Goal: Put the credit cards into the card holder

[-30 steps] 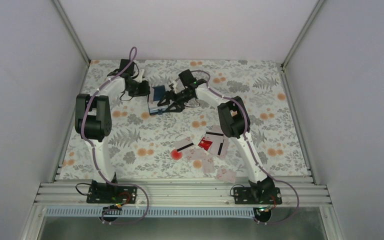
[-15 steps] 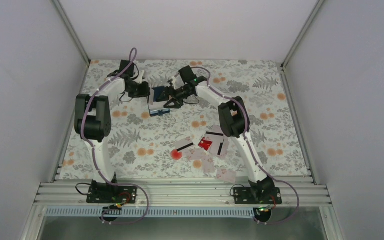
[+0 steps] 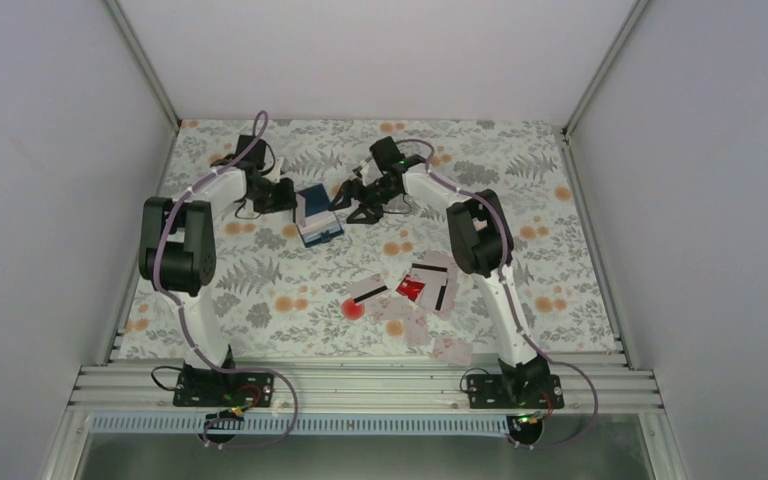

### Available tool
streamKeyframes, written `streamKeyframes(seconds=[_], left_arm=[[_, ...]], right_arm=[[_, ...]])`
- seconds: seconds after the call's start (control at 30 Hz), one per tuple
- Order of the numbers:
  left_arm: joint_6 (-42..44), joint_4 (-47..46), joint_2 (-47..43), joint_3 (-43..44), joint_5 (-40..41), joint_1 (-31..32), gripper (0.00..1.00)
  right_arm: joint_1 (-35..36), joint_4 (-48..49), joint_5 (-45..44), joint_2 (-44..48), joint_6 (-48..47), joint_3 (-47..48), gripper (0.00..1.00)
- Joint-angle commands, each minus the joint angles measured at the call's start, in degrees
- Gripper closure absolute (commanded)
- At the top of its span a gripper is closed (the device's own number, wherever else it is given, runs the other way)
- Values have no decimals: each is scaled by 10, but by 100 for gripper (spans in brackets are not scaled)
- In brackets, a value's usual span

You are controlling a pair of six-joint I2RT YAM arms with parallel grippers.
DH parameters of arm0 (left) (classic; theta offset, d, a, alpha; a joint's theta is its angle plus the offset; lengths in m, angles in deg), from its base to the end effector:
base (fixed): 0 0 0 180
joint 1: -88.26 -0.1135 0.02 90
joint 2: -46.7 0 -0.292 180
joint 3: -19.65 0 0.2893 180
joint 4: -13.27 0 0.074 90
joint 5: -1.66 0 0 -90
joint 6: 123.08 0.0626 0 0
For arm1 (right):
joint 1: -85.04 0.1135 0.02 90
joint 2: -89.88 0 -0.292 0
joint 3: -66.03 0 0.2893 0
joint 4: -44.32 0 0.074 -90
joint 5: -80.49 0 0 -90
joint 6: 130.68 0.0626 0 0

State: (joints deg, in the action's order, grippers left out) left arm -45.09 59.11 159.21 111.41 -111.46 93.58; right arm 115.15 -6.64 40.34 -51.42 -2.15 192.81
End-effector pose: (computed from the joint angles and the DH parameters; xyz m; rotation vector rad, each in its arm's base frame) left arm 0.4504 -0.0666 0.1600 -0.0438 2.7325 -0.6373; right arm 0.4738 0.3301 0.1195 0.0727 -2.6739 -1.3475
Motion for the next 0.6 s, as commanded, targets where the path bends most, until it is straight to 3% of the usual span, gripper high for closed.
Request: streamKeyframes(seconds=[0.0,0.3,0.57], left_arm=[[-32,10,-38,-49,-6,0,97],[-80,17,-83,-103,-9,6,98],[-91,15,-85,-98,-11,6,98]], right_arm=[[-3,10,-20,37,18,-14,29],[1,7,-16,79,51,-54,28],[20,2,50,82,72,-78,28]])
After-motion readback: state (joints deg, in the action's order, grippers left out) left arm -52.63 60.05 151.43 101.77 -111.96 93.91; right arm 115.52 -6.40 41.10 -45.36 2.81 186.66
